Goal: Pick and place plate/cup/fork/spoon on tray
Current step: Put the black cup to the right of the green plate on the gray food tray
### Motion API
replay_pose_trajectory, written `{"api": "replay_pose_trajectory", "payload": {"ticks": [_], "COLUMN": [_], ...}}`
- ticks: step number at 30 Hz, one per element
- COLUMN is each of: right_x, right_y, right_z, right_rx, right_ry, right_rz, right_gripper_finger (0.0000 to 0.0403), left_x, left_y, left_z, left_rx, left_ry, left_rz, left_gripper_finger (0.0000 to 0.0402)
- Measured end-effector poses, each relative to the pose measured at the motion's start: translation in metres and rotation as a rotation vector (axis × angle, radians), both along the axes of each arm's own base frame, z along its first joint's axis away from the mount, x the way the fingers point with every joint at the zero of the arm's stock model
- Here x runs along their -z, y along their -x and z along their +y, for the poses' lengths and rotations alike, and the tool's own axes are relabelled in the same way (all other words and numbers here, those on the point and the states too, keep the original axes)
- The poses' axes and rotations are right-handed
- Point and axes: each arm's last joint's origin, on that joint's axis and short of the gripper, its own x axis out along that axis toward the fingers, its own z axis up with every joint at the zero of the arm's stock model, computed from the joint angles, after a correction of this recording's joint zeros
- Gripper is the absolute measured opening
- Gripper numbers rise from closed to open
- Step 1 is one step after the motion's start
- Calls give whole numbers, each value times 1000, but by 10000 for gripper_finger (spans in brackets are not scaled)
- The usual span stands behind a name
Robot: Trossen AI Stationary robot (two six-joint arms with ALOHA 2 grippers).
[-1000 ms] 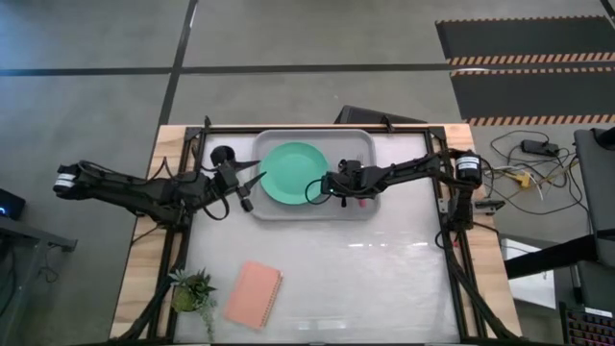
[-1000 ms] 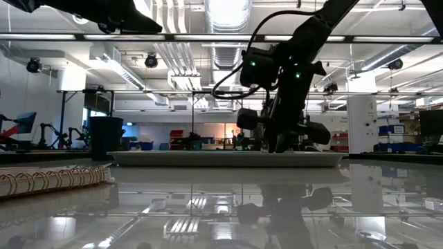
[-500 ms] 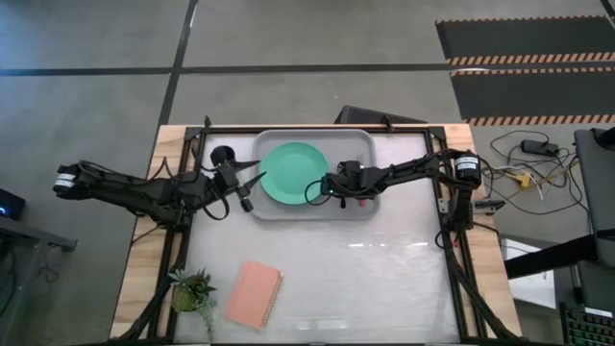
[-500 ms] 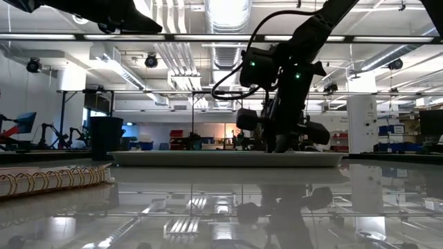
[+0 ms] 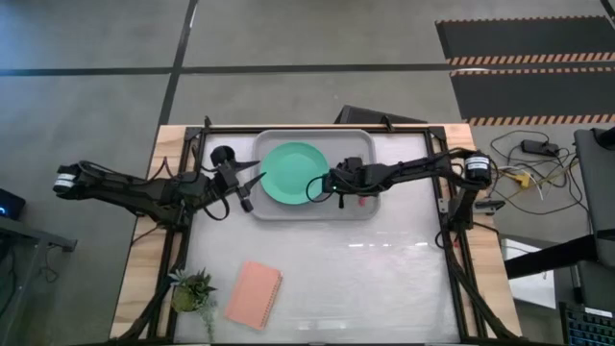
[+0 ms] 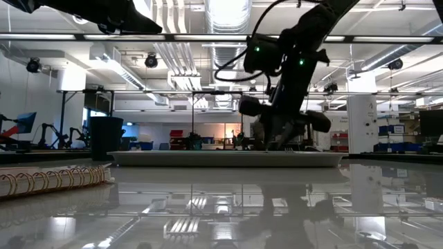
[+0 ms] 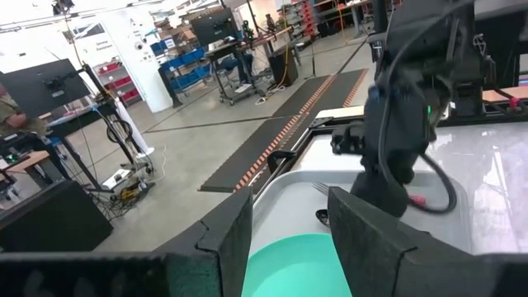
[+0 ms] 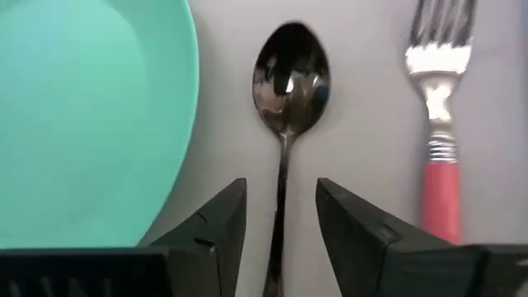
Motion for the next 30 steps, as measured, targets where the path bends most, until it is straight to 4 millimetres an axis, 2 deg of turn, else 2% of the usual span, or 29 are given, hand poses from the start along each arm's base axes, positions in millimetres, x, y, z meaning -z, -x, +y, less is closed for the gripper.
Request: {"api": "replay_pose_trajectory", "payload": {"ticks": [4,8,16,19,25,30], "right_x": [-19,-41,-70,-76,-76,-69], "right_y": [5,9,15,19,34,56], "right_z": [1,9,47,68,109,131], "right_rx": [-58,-195,-518,-640,-865,-914], "right_ry": [27,83,194,229,288,378], "right_rz": [-13,-15,11,19,52,90], "right_gripper_finger": [141,131,87,65,30,12], "left_x": [0,0,2,5,7,16], "left_y": [0,0,0,0,3,1], "left_z": [0,0,0,0,4,5], "left_rx": [0,0,-1,-21,-182,-259], "left_ry": [0,0,9,35,96,167], "left_rz": [0,1,-1,-10,-41,-42], "left_gripper_finger": [141,141,141,141,141,130]}}
